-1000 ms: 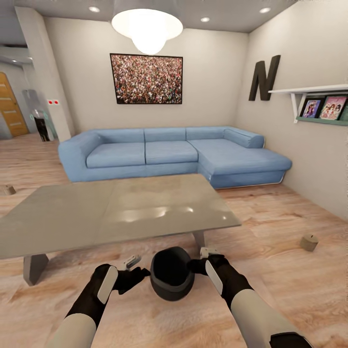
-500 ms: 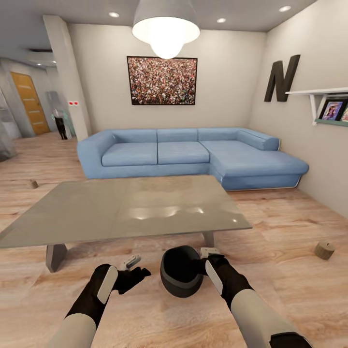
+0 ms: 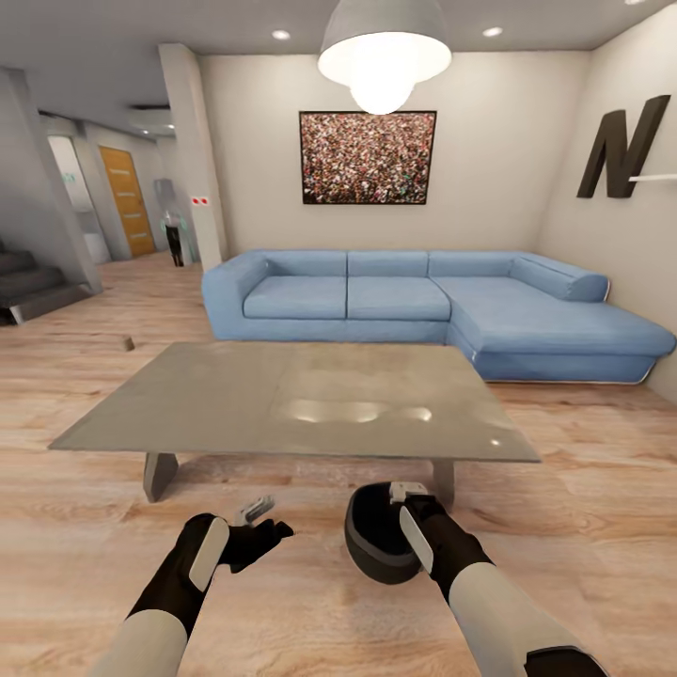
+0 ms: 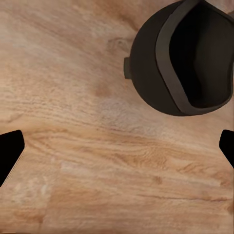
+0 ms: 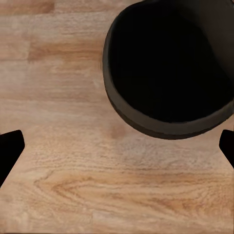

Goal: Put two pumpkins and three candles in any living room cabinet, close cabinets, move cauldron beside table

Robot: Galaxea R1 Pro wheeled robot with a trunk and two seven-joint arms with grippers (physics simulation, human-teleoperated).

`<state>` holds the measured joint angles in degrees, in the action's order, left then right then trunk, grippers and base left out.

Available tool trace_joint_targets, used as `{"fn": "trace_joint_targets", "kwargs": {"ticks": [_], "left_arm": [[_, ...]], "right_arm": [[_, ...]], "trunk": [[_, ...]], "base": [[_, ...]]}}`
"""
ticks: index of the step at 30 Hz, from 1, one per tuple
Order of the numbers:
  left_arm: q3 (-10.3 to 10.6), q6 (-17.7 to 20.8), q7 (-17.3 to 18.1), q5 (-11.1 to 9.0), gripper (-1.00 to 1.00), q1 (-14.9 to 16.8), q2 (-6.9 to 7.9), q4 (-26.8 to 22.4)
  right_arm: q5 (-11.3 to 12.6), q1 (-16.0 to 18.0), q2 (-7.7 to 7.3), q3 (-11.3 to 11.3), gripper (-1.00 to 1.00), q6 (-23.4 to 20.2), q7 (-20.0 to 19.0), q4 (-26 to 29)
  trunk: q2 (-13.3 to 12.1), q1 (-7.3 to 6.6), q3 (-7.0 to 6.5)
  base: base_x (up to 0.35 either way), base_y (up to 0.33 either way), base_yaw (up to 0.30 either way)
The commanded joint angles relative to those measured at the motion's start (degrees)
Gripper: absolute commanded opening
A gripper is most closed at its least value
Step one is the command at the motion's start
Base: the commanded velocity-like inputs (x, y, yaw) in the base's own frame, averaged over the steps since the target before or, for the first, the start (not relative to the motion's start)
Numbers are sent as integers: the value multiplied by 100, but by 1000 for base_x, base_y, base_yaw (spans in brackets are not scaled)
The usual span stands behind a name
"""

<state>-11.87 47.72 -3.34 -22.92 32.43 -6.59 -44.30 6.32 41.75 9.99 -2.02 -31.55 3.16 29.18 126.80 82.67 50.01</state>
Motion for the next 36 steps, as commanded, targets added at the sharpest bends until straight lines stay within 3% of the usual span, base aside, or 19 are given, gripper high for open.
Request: {"fn": "trace_joint_targets", "kwargs": {"ticks": [1,21,28,36], "left_arm": [[0,0,0,1,100,0,0,0],[-10,0,3,6,100,0,3,0],[-307,0,0,6,100,0,17,0],[-365,0,0,7,100,0,18,0]], "right_arm": [[1,0,0,0,100,-2,0,0],[1,0,0,0,100,0,2,0],[1,0,0,0,100,0,8,0],[1,0,0,0,100,-1,9,-1]], "trunk": [[0,0,0],[0,0,0],[0,0,0],[0,0,0]], "base": [[-69,0,291],[-214,114,291],[-33,54,291],[-1,2,291]]}}
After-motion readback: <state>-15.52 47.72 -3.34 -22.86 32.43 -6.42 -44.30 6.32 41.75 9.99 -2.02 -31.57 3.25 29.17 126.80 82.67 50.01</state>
